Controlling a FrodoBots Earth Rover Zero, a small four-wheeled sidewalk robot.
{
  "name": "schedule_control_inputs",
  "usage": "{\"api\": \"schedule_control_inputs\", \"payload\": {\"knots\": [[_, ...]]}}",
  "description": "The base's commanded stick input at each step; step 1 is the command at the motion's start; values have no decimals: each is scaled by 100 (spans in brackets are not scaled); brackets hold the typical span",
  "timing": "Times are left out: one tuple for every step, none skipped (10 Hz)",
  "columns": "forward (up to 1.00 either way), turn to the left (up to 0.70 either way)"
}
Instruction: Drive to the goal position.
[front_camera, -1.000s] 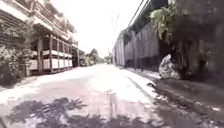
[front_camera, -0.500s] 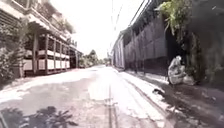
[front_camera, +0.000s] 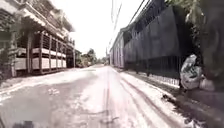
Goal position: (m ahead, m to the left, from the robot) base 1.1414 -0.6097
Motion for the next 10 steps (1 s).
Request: {"api": "schedule_control_inputs", "payload": {"knots": [[85, 0], [85, 0], [85, 0], [85, 0], [85, 0], [85, 0], [85, 0], [85, 0], [85, 0], [85, 0]]}}
